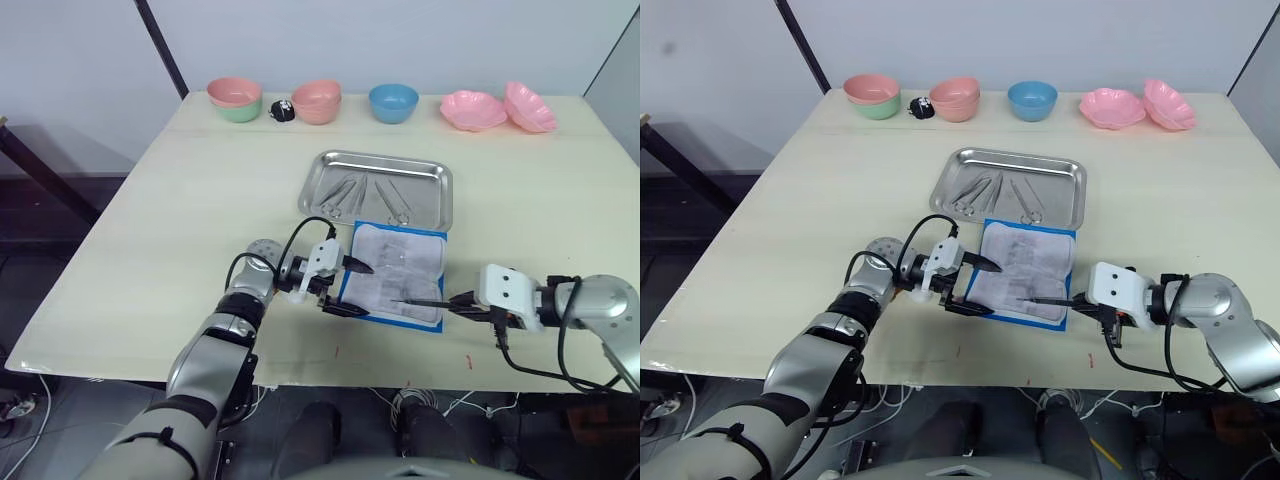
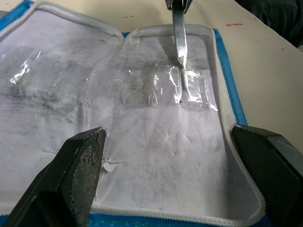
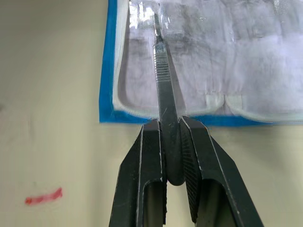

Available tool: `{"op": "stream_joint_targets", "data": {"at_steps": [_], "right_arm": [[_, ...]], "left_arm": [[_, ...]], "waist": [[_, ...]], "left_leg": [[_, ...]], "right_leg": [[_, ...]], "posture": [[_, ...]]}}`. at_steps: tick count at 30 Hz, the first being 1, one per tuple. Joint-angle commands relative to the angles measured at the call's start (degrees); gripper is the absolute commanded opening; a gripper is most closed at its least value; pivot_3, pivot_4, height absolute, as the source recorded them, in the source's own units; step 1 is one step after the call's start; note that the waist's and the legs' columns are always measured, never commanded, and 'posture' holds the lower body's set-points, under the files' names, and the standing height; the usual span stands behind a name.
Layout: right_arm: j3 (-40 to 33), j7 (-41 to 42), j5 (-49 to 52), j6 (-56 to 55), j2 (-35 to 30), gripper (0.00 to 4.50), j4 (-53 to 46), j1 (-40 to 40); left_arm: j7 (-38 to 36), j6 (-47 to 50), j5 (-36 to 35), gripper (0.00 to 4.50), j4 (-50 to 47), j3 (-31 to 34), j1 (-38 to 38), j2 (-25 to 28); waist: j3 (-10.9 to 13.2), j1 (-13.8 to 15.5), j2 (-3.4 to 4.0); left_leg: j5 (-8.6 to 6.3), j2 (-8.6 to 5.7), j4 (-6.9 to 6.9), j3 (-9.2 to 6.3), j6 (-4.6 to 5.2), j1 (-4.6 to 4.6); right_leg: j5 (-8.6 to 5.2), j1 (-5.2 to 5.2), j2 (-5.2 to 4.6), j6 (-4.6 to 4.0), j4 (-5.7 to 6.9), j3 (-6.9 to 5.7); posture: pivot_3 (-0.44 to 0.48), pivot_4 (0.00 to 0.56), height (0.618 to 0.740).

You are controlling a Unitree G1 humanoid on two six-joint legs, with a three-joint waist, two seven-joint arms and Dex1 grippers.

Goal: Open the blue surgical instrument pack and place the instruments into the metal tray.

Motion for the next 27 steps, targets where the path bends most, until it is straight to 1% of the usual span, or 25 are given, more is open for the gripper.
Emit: {"op": "stream_joint_targets", "data": {"at_steps": [1, 6, 8, 11, 16, 19, 21, 25, 27], "right_arm": [[-6.52, 1.72, 2.15, -2.77, -2.44, 0.04, -1.17, 2.22], [-13.01, 4.29, 5.09, -4.15, -4.17, 0.04, -0.02, 6.16], [-16.14, 3.58, 8.11, -1.72, -2.78, 0.04, 0.61, 6.18], [-17.82, 0.14, 11.82, 2.36, 0.45, 0.04, 1.08, 3.98], [-16.87, -11.01, 13.16, 9.25, 9.08, 0.04, 3.16, -3.55], [-15.43, -17.73, 13.11, 13.65, 14.21, 0.04, 3.81, -8.33], [-13.22, -21.76, 11.99, 15.78, 17.56, 0.04, 4.63, -12.01], [-8.87, -30.16, 8.86, 20.21, 24.60, 0.04, 9.65, -20.02], [-7.29, -33.59, 6.63, 21.18, 27.30, 0.04, 14.01, -23.91]], "left_arm": [[0.65, 2.27, 3.31, 4.50, 4.40, -2.14, 3.57, 0.50], [0.72, 2.21, 3.30, 4.50, 4.47, -2.05, 3.58, 0.65], [0.67, 2.24, 3.22, 4.50, 4.38, -1.99, 3.60, 0.67], [0.67, 2.27, 3.17, 4.50, 4.34, -1.95, 3.62, 0.64], [0.83, 2.27, 3.22, 4.50, 4.39, -1.86, 3.61, 0.46], [0.83, 2.29, 3.23, 4.50, 4.36, -1.80, 3.64, 0.47], [0.90, 2.33, 3.24, 4.50, 4.38, -1.75, 3.63, 0.48], [0.81, 2.33, 3.23, 4.50, 4.21, -1.73, 3.88, 0.52], [0.80, 2.24, 3.29, 4.50, 4.24, -1.78, 3.87, 0.54]], "waist": [[0.00, 0.01, 0.01], [0.00, -0.03, 0.00], [0.01, -0.04, 0.01], [0.01, -0.08, 0.01], [0.00, -0.13, 0.03], [-0.04, -0.08, 0.13], [-0.07, -0.08, 0.25], [-0.12, -0.44, 0.42], [-0.19, -0.34, 0.53]], "left_leg": [[0.00, 0.00, 0.00, 0.01, 0.00, 0.00], [0.00, 0.02, 0.00, 0.03, 0.00, 0.01], [0.00, 0.02, 0.00, 0.04, 0.00, 0.02], [0.00, 0.02, 0.00, 0.08, 0.00, 0.02], [0.00, 0.03, 0.00, 0.08, 0.00, 0.03], [0.00, 0.02, 0.00, 0.07, 0.00, 0.02], [0.00, 0.02, 0.00, 0.05, 0.00, 0.02], [0.01, 0.02, -0.01, 0.06, 0.01, 0.06], [0.01, -0.01, -0.01, 0.03, 0.02, 0.05]], "right_leg": [[0.00, 0.01, 0.00, 0.00, 0.00, 0.01], [0.00, 0.01, 0.00, 0.00, 0.00, 0.01], [0.00, 0.01, 0.01, 0.00, 0.00, 0.03], [0.00, 0.02, 0.00, 0.00, 0.00, 0.06], [0.00, 0.01, 0.01, 0.00, 0.01, 0.07], [0.00, 0.01, 0.01, 0.00, 0.01, 0.08], [0.01, 0.00, 0.04, -0.01, 0.01, 0.07], [0.02, 0.00, 0.07, -0.04, 0.03, 0.10], [0.04, -0.02, 0.07, -0.07, 0.08, 0.08]], "posture": [[0.000, 0.150, 0.740], [0.000, 0.150, 0.740], [0.000, 0.150, 0.740], [0.000, 0.150, 0.740], [0.000, 0.150, 0.740], [0.000, 0.150, 0.740], [0.000, 0.150, 0.740], [0.000, 0.150, 0.740], [0.000, 0.150, 0.740]]}}
